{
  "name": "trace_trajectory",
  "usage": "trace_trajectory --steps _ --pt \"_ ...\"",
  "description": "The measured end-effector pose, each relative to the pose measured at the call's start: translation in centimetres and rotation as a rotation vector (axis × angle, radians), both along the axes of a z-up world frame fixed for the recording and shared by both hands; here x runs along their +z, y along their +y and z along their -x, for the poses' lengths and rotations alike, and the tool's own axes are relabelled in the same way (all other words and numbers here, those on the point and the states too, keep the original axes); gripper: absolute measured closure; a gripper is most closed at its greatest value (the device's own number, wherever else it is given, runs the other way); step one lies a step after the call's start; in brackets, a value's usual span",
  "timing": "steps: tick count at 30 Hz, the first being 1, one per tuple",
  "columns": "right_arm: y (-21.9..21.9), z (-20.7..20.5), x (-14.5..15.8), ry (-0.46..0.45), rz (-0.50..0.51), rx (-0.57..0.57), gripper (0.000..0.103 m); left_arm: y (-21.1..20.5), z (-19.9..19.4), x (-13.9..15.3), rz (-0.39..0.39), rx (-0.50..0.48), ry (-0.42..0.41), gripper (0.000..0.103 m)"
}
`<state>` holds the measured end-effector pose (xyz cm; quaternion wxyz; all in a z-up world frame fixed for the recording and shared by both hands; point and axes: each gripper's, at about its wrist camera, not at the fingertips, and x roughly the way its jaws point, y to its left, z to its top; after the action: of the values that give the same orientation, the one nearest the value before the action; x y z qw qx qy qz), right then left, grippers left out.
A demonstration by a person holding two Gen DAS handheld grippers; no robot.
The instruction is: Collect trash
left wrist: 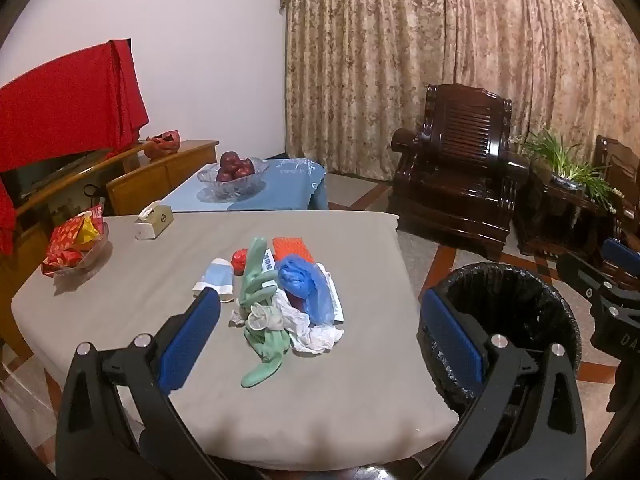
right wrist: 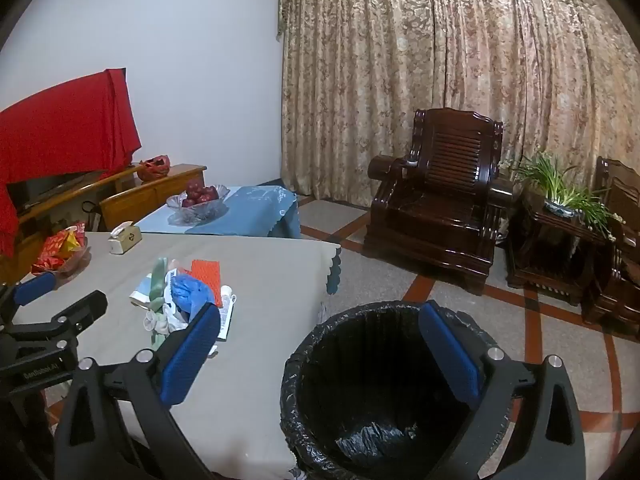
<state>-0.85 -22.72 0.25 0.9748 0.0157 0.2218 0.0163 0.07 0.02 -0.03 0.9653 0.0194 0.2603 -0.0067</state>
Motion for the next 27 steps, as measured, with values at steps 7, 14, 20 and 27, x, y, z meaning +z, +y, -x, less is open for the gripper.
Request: trace_trajectory --steps 7,14,20,27 --pt "0.06 0.00 -0.07 0.000 0.002 0.000 0.006 0.00 -0.03 0.04 0.003 0.004 -0.006 0.005" --pt "-0.08 0.09 0.08 0.001 -0.001 -0.003 0.006 -0.19 0.12 0.10 0.000 0.005 -0.011 0.005" --pt "0.07 -0.02 -0.03 0.003 0.001 0.000 0.006 -0.10 0.08 0.11 0.002 0.005 -0.008 0.005" --pt "0.11 -0.12 0.01 0.005 0.002 -0.001 0.006 -0.18 0.09 0.13 -0.001 0.004 -0.008 0.005"
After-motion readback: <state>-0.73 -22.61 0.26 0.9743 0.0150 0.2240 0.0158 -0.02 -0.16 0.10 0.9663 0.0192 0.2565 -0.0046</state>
